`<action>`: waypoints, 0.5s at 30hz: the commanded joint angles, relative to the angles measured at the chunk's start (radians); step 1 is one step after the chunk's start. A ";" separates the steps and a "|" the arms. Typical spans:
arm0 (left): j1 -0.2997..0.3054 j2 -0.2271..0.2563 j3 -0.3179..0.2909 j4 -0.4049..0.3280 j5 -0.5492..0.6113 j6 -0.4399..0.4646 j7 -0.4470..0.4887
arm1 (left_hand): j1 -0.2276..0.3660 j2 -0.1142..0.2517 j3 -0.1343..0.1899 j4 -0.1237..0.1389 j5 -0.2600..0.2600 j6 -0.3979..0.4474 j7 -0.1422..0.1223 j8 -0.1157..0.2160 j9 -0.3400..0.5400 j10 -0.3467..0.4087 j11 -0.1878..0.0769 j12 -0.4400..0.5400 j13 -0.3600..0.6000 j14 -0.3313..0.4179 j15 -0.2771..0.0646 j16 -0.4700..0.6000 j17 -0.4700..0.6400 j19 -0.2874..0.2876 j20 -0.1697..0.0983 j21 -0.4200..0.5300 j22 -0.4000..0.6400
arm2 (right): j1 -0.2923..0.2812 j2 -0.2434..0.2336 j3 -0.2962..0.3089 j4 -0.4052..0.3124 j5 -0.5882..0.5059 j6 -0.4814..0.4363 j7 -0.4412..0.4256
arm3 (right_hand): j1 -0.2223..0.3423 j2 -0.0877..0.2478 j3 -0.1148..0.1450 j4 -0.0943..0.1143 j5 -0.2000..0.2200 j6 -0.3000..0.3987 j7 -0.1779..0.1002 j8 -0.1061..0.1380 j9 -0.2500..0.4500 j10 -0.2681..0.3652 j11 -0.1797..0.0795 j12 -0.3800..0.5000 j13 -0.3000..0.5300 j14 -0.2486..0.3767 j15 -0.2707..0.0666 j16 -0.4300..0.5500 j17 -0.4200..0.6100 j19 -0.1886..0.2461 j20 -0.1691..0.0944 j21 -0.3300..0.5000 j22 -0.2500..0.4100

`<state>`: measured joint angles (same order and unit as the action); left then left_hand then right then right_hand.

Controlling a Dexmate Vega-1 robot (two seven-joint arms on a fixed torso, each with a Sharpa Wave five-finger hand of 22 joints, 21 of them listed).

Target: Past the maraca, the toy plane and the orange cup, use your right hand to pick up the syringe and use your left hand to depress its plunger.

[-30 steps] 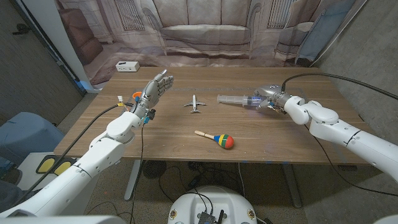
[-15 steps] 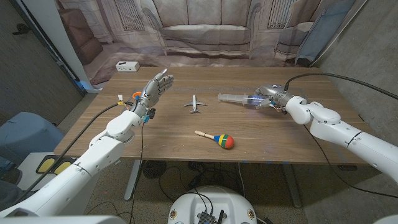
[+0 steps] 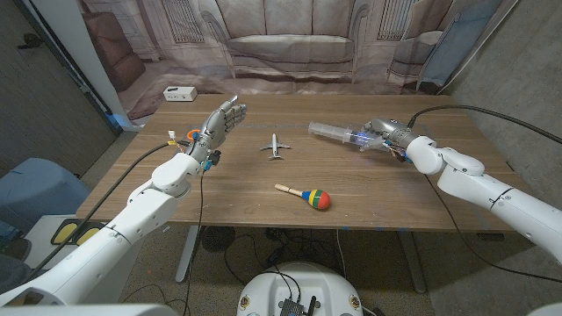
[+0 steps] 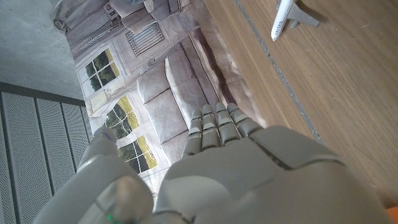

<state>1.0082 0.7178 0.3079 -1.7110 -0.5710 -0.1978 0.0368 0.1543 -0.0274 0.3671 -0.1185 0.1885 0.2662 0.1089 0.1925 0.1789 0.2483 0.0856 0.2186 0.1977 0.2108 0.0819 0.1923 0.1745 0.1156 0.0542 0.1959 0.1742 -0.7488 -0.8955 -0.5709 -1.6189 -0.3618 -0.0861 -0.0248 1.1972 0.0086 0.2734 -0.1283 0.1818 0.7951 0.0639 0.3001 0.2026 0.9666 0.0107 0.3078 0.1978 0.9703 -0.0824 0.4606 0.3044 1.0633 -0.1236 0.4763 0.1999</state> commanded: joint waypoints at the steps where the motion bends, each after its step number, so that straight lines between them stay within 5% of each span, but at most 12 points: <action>1: -0.019 -0.004 0.007 0.012 0.005 0.002 -0.006 | -0.001 0.008 -0.007 0.001 0.000 0.006 0.001 -0.003 0.001 0.007 0.000 -0.004 0.001 0.006 -0.002 -0.003 0.005 0.004 0.006 0.000 0.005 | -0.023 0.011 0.029 -0.004 0.099 0.022 -0.049 | 0.012 0.182 0.085 0.084 0.000 0.111 -0.101 -0.003 0.002 0.023 -0.008 -0.001 0.006 0.073 -0.123 -0.008 0.003 0.034 -0.039 0.009 0.002; 15: -0.027 -0.003 0.010 0.013 0.009 0.003 -0.007 | -0.001 0.009 -0.008 0.000 0.000 0.006 0.001 -0.004 0.001 0.007 -0.003 -0.004 0.001 0.006 -0.002 -0.003 0.005 0.005 0.005 0.001 0.005 | -0.050 0.016 0.056 -0.030 0.145 0.073 -0.111 | 0.009 0.180 0.096 0.088 0.000 0.118 -0.093 -0.009 0.001 0.023 -0.003 -0.007 0.008 0.069 -0.116 -0.017 0.009 0.028 -0.032 0.017 0.001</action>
<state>0.9889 0.7152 0.3148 -1.7001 -0.5663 -0.1953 0.0317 0.1543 -0.0275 0.3630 -0.1143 0.1886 0.2662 0.1089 0.1926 0.1789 0.2483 0.0856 0.2142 0.1977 0.2108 0.0819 0.1923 0.1745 0.1156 0.0542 0.1959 0.1743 -0.7779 -0.8853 -0.5380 -1.6337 -0.2650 -0.0476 -0.0929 1.1971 0.0087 0.2733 -0.1281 0.1815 0.8082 0.0665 0.2912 0.2020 0.9723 0.0159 0.3004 0.2025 0.9740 -0.0859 0.4490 0.3091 1.0633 -0.1236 0.4885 0.1999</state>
